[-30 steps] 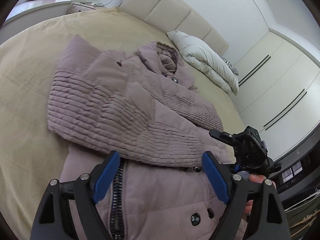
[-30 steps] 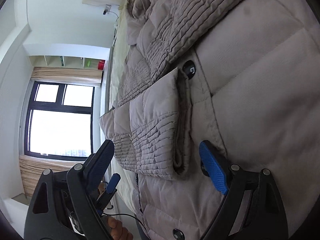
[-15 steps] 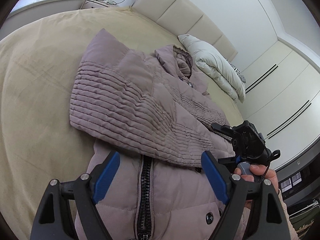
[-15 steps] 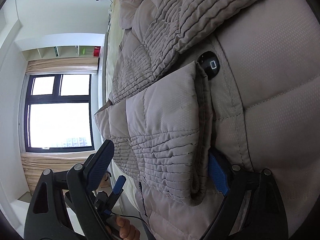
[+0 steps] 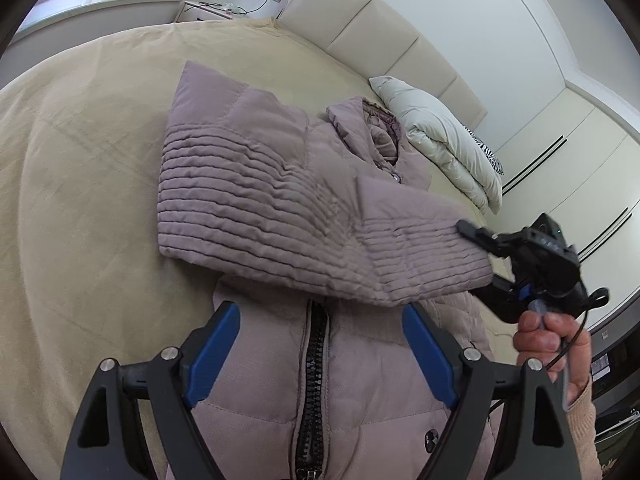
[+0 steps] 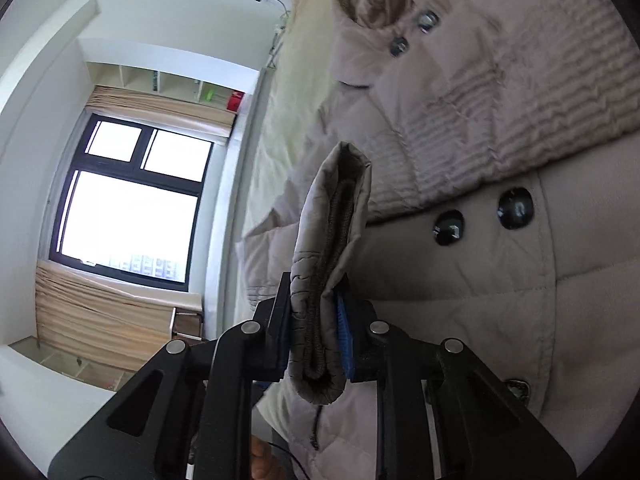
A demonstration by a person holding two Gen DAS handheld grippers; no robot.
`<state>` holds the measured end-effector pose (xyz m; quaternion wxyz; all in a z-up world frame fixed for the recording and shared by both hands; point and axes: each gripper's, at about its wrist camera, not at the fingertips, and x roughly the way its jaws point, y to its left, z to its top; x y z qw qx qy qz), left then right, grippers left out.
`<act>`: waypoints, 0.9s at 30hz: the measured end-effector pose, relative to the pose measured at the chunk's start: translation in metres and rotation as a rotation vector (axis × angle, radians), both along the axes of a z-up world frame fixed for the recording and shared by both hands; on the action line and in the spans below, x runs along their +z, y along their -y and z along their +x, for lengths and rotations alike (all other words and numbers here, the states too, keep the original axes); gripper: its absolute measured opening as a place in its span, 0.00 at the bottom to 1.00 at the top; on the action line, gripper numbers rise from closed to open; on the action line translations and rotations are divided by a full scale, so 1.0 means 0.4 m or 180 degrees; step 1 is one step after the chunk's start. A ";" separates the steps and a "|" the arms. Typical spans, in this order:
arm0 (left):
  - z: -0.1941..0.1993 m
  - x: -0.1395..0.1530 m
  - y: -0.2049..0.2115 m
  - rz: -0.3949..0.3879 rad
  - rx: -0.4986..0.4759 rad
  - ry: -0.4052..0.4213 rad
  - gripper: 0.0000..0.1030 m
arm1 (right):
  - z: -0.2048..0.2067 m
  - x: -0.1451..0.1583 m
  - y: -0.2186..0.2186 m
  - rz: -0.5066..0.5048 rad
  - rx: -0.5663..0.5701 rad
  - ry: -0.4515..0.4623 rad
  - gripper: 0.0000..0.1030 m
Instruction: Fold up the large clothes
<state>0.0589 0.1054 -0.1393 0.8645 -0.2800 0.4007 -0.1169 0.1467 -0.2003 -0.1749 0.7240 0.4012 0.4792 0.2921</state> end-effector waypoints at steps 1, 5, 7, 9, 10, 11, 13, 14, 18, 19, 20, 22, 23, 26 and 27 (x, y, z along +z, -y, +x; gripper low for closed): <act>0.002 -0.001 0.001 0.0024 0.0017 -0.0005 0.82 | 0.004 0.040 -0.003 0.0038 0.0005 0.0097 0.18; 0.023 -0.012 0.014 0.0058 0.0051 -0.0037 0.82 | 0.015 0.202 -0.019 0.0079 0.0067 0.0478 0.17; 0.040 -0.013 0.023 0.0084 0.0078 -0.0038 0.83 | 0.022 0.283 -0.033 0.0093 0.0100 0.0647 0.17; 0.063 -0.011 0.027 0.0158 0.0186 -0.0034 0.83 | 0.026 0.360 -0.050 0.0148 0.0117 0.0810 0.17; 0.076 -0.011 0.026 0.0177 0.0259 -0.0030 0.83 | 0.027 0.395 -0.056 0.0185 0.0119 0.0884 0.17; 0.092 -0.011 0.024 0.0179 0.0326 -0.0017 0.83 | 0.029 0.433 -0.059 0.0222 0.0119 0.0968 0.17; 0.129 -0.010 0.021 0.0294 0.0476 -0.0001 0.83 | 0.041 0.507 -0.084 0.0275 0.0095 0.1110 0.17; 0.151 -0.011 0.022 0.0380 0.0532 0.0016 0.83 | 0.045 0.540 -0.081 0.0303 0.0080 0.1181 0.17; 0.231 -0.015 0.014 0.0619 0.0691 0.0035 0.83 | 0.066 0.653 -0.023 0.0377 -0.0096 0.1406 0.17; 0.249 -0.014 0.009 0.0634 0.0708 0.0040 0.82 | 0.072 0.669 0.003 0.0410 -0.0157 0.1448 0.17; 0.268 -0.010 0.008 0.0674 0.0716 0.0043 0.82 | 0.080 0.681 0.034 0.0442 -0.0227 0.1484 0.17; 0.306 0.000 0.012 0.0808 0.0706 0.0095 0.81 | 0.090 0.684 0.109 0.0505 -0.0377 0.1524 0.17; 0.328 0.005 0.020 0.0909 0.0671 0.0118 0.80 | 0.095 0.677 0.149 0.0545 -0.0475 0.1518 0.17; 0.379 -0.010 0.033 0.1176 0.0586 0.0075 0.66 | 0.105 0.609 0.276 0.0615 -0.0825 0.1452 0.17; 0.389 -0.018 0.036 0.1215 0.0561 0.0057 0.64 | 0.107 0.570 0.321 0.0619 -0.0947 0.1395 0.17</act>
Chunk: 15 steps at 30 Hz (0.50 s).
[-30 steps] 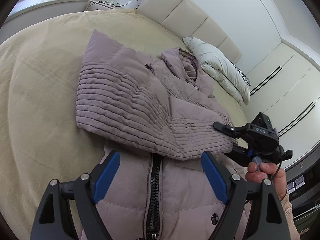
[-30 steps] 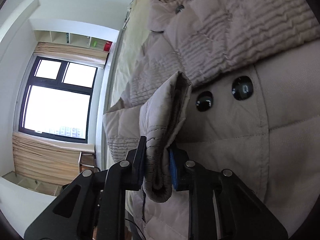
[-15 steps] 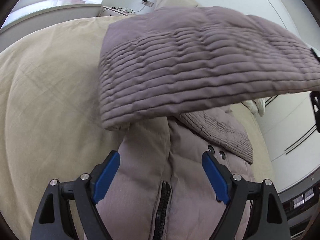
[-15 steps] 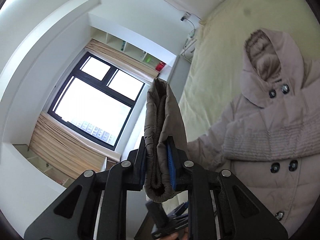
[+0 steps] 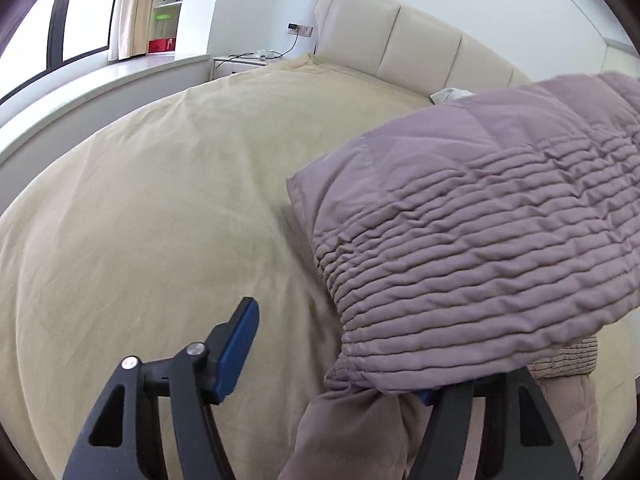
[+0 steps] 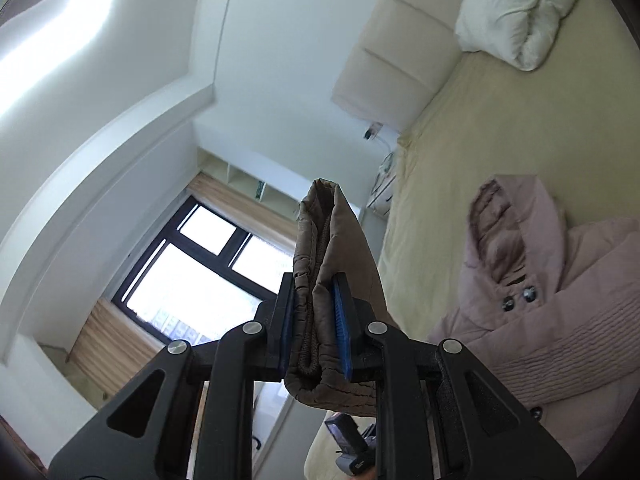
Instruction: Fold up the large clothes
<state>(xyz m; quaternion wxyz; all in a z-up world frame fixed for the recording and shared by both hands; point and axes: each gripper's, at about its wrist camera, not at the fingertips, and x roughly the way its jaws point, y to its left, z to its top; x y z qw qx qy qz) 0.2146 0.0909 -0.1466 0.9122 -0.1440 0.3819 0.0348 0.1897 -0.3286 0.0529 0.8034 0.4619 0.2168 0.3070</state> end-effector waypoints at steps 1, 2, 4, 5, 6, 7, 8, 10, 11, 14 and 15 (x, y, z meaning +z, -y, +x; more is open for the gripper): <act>0.008 -0.007 0.004 0.0073 0.0001 -0.0013 0.61 | 0.008 -0.045 0.043 0.0036 -0.0112 -0.0096 0.17; 0.015 -0.014 0.007 0.0147 -0.0005 -0.0024 0.57 | 0.014 -0.099 0.084 0.0064 -0.0212 -0.0214 0.17; 0.033 -0.035 0.015 0.0231 -0.0034 -0.0105 0.50 | 0.026 -0.218 0.149 0.0072 -0.0398 -0.0492 0.17; 0.043 -0.047 0.019 0.0251 -0.0051 -0.0152 0.49 | 0.030 -0.283 0.175 0.0056 -0.0492 -0.0643 0.17; 0.051 -0.058 0.026 0.0272 -0.0074 -0.0209 0.47 | 0.032 -0.354 0.202 0.0064 -0.0587 -0.0811 0.17; 0.063 -0.066 0.034 0.0297 -0.0101 -0.0237 0.44 | 0.031 -0.424 0.226 0.0095 -0.0673 -0.0990 0.17; 0.072 -0.071 0.038 0.0358 -0.0124 -0.0237 0.43 | 0.024 -0.492 0.248 0.0104 -0.0769 -0.1162 0.17; 0.079 -0.074 0.059 0.0502 -0.0200 -0.0219 0.33 | 0.011 -0.603 0.282 0.0082 -0.0959 -0.1448 0.17; 0.085 -0.076 0.066 0.0566 -0.0226 -0.0224 0.31 | 0.003 -0.646 0.295 0.0088 -0.1027 -0.1549 0.17; 0.084 -0.082 0.083 0.0665 -0.0258 -0.0246 0.29 | -0.019 -0.719 0.319 0.0332 -0.0967 -0.1578 0.17; 0.083 -0.080 0.083 0.0673 -0.0263 -0.0237 0.29 | -0.026 -0.713 0.324 0.0298 -0.0970 -0.1552 0.17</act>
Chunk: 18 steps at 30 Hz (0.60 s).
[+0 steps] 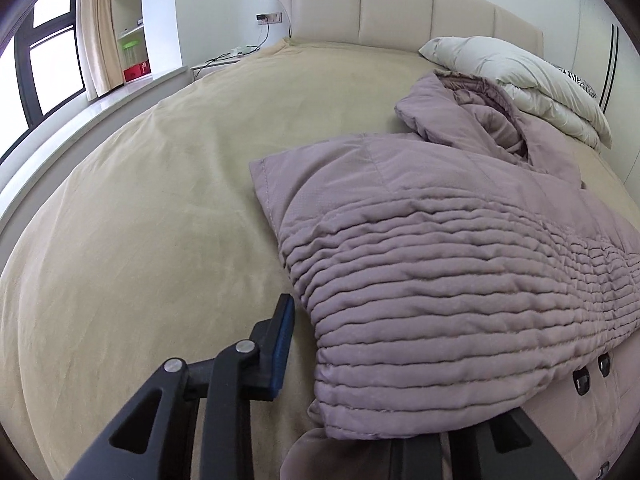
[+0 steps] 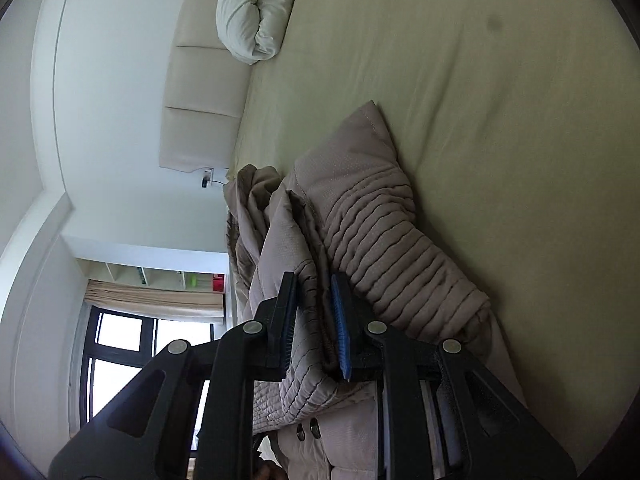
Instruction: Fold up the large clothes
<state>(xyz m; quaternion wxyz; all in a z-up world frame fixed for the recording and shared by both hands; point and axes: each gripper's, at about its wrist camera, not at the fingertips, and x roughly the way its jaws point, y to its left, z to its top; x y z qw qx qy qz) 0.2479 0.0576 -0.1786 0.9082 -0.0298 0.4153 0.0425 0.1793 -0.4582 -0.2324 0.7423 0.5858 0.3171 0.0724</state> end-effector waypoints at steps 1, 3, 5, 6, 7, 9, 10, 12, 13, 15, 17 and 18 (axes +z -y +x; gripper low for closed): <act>0.001 0.001 -0.001 0.0008 -0.0008 0.0007 0.29 | -0.008 0.014 0.003 -0.0113 0.0004 0.0002 0.17; 0.008 -0.003 -0.009 0.0017 -0.0014 0.0014 0.29 | -0.033 0.047 0.016 -0.0382 -0.0039 -0.0008 0.17; 0.009 -0.002 -0.007 0.0044 -0.0015 0.0015 0.29 | -0.070 0.090 0.029 -0.0604 -0.0155 0.0012 0.17; 0.009 0.000 -0.004 0.0060 -0.0018 0.0018 0.29 | -0.084 0.109 0.026 -0.0714 -0.0219 0.0016 0.17; 0.006 0.002 -0.002 0.0079 -0.0026 0.0020 0.29 | -0.091 0.134 0.026 -0.0830 -0.0251 0.0009 0.19; -0.002 0.007 0.001 0.0101 -0.0034 0.0022 0.32 | -0.077 0.180 -0.001 -0.0980 -0.0174 0.0019 0.35; -0.009 0.011 -0.003 0.0077 -0.0036 0.0019 0.34 | -0.064 0.196 -0.021 -0.0988 -0.0088 0.0079 0.67; -0.027 0.018 -0.014 0.0018 -0.0006 0.0013 0.43 | -0.041 0.226 -0.068 -0.0927 -0.0003 0.0310 0.93; -0.038 0.023 -0.022 -0.0011 0.0016 0.0012 0.51 | -0.023 0.240 -0.094 -0.0906 0.0077 0.0406 0.93; -0.065 0.029 -0.039 -0.0104 0.0034 0.0008 0.60 | 0.029 0.255 -0.161 -0.0802 0.0405 0.0482 0.93; -0.094 0.029 -0.052 -0.0177 0.0038 0.0020 0.65 | 0.077 0.252 -0.238 -0.0726 0.0768 0.0507 0.93; -0.103 0.027 -0.057 -0.0213 0.0026 0.0001 0.65 | 0.098 0.250 -0.275 -0.0760 0.0926 0.0509 0.93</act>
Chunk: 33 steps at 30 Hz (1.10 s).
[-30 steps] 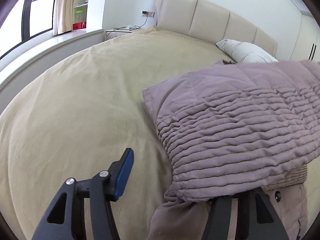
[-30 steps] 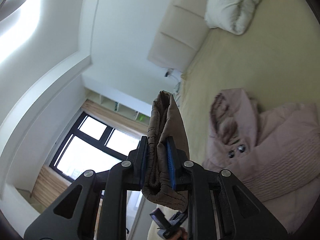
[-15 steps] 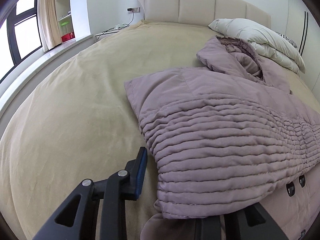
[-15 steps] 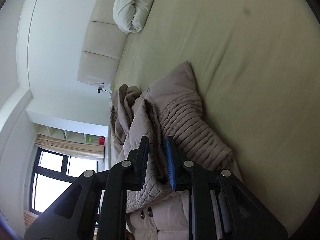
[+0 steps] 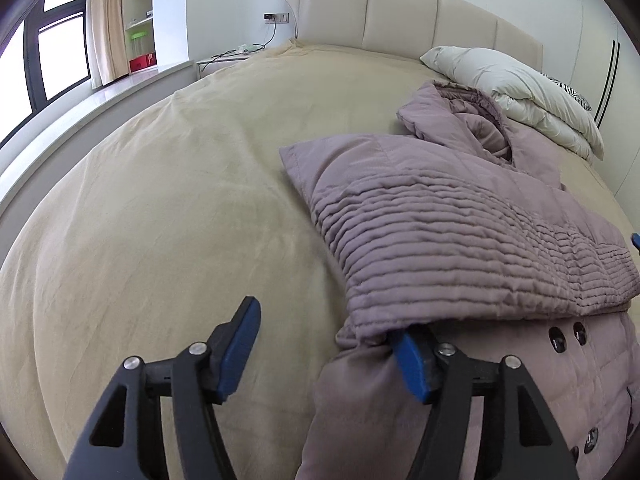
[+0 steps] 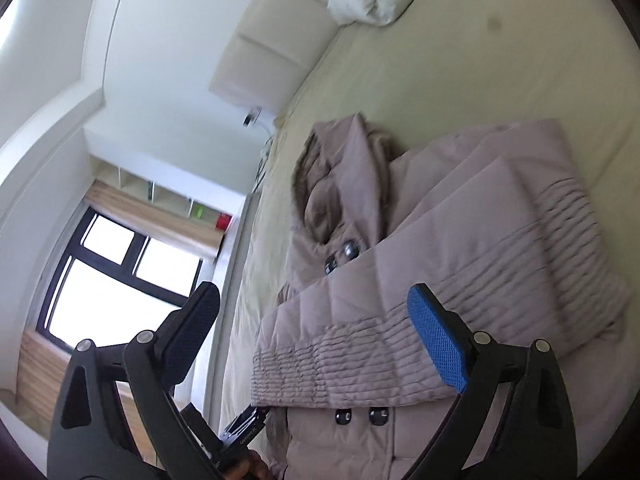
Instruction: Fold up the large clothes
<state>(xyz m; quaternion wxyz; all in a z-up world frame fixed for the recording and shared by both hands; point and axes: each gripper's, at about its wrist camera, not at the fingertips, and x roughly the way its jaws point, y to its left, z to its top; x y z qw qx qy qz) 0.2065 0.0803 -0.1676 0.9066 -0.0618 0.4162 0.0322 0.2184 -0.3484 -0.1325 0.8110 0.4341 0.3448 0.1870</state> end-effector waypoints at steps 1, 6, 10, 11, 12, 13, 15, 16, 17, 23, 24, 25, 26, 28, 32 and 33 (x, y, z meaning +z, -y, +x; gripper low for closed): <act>-0.011 -0.001 -0.006 -0.0059 -0.0011 -0.0017 0.65 | 0.025 -0.010 -0.035 -0.0069 0.0124 -0.0043 0.93; -0.054 0.034 -0.058 -0.0365 0.0095 0.0139 0.65 | 0.089 -0.110 -0.054 -0.0260 -0.0039 -0.0472 0.77; -0.009 0.074 -0.063 -0.0411 0.0012 0.0237 0.64 | 0.058 -0.143 -0.007 -0.0045 -0.0049 -0.0382 0.63; 0.003 0.086 -0.056 -0.0404 -0.0012 0.0261 0.64 | 0.054 -0.145 -0.003 -0.0041 -0.0049 -0.0376 0.63; 0.011 0.095 -0.048 -0.0403 -0.0030 0.0270 0.63 | 0.051 -0.145 0.001 -0.0052 -0.0049 -0.0375 0.63; 0.016 0.099 -0.040 -0.0406 -0.0052 0.0227 0.63 | 0.055 -0.150 0.012 -0.0060 -0.0052 -0.0372 0.63; 0.028 0.074 -0.019 -0.0472 -0.0245 -0.0167 0.61 | 0.064 -0.153 0.011 -0.0080 -0.0062 -0.0378 0.63; 0.025 0.049 -0.010 -0.0593 -0.0372 -0.0430 0.56 | 0.055 -0.155 0.016 -0.0081 -0.0058 -0.0386 0.63; 0.006 0.033 -0.009 -0.0724 -0.0405 -0.0519 0.52 | 0.057 -0.154 0.013 -0.0095 -0.0058 -0.0395 0.63; -0.063 0.096 -0.038 -0.0719 -0.0207 -0.0168 0.51 | 0.045 -0.154 0.008 -0.0281 -0.0056 -0.0354 0.63; -0.049 0.120 -0.035 -0.0682 -0.0204 -0.0034 0.51 | 0.040 -0.157 0.008 -0.0276 -0.0068 -0.0342 0.63; -0.028 0.141 -0.027 -0.0621 -0.0233 0.0089 0.51 | 0.036 -0.158 0.009 -0.0273 -0.0074 -0.0332 0.63; -0.001 0.152 -0.014 -0.0537 -0.0267 0.0182 0.51 | 0.034 -0.160 0.009 -0.0276 -0.0075 -0.0323 0.63; 0.068 0.150 0.011 -0.0419 -0.0343 0.0201 0.35 | 0.027 -0.163 0.011 -0.0298 -0.0055 -0.0308 0.63; 0.192 0.060 0.062 -0.0053 -0.0479 -0.0076 0.28 | 0.016 -0.172 0.021 -0.0295 0.0044 -0.0210 0.62; 0.206 0.023 0.062 -0.0089 -0.0488 -0.0199 0.29 | 0.014 -0.177 0.026 -0.0280 0.0049 -0.0199 0.60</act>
